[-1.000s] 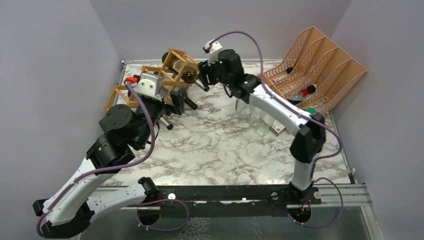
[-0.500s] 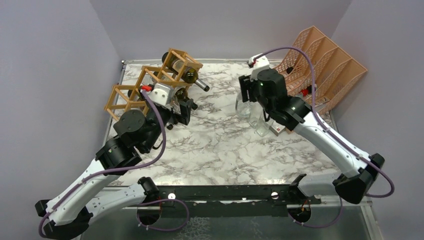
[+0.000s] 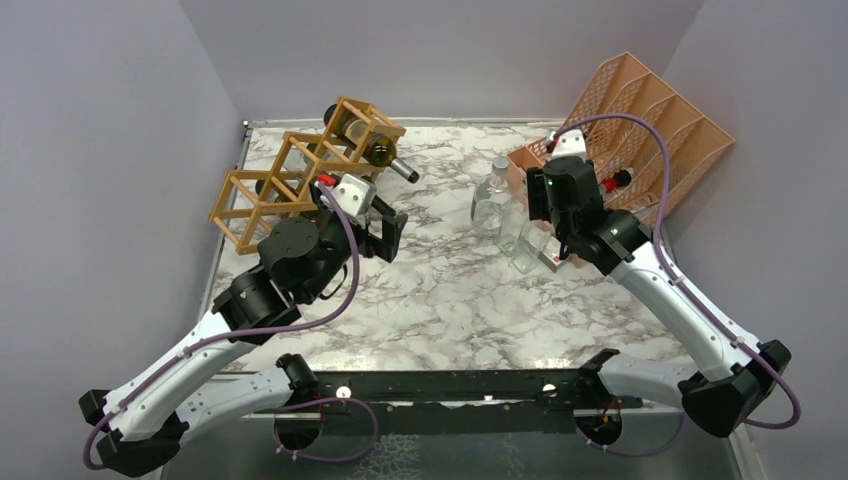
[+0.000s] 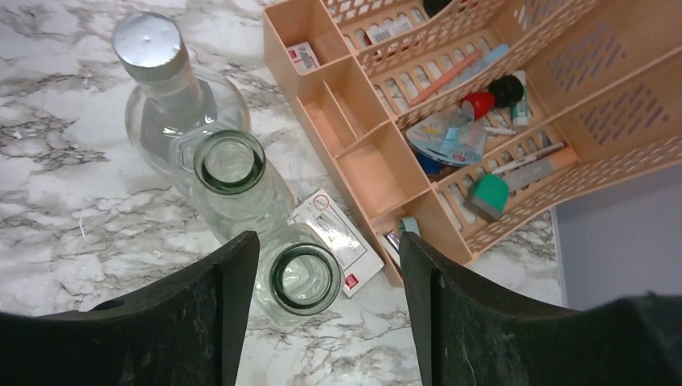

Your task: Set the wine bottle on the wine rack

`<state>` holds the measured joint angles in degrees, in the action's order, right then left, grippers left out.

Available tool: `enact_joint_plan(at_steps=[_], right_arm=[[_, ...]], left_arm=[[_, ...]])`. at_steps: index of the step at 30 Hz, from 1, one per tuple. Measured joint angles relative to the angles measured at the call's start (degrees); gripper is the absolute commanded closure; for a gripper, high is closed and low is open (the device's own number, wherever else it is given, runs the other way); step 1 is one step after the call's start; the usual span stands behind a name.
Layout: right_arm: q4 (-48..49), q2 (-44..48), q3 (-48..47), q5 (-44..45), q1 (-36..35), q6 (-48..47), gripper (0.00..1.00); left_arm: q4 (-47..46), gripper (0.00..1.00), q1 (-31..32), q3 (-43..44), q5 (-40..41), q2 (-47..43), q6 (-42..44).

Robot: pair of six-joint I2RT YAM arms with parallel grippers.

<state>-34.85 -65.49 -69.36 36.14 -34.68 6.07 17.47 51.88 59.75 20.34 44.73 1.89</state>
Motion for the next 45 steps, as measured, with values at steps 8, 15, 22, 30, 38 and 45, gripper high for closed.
enact_joint_plan(at_steps=[8,15,22,30,38,45], right_arm=[[0.4,-0.5,4.4,-4.9,2.6,3.1,0.56],[4.1,0.8,7.5,-8.7,3.0,3.3,0.83],[3.5,2.8,8.1,-11.5,3.2,0.5,0.96],[-0.4,5.9,6.1,-20.3,3.2,-1.2,0.99],[-1.1,7.2,2.9,-33.6,3.2,0.1,0.99],[2.1,6.3,2.8,-43.3,3.2,9.5,0.99]], left_arm=[[-0.7,0.01,0.0,0.0,0.0,0.8,-1.1],[-1.2,0.01,0.0,0.0,-0.2,3.0,-2.1],[-5.5,0.01,0.0,-2.9,-2.2,4.0,-2.5],[-21.0,0.01,0.0,-19.0,-8.4,4.5,-4.5],[-34.6,0.01,0.0,-24.2,-15.1,13.1,-8.1],[-41.4,0.01,0.0,-24.8,-18.0,19.1,-7.3]])
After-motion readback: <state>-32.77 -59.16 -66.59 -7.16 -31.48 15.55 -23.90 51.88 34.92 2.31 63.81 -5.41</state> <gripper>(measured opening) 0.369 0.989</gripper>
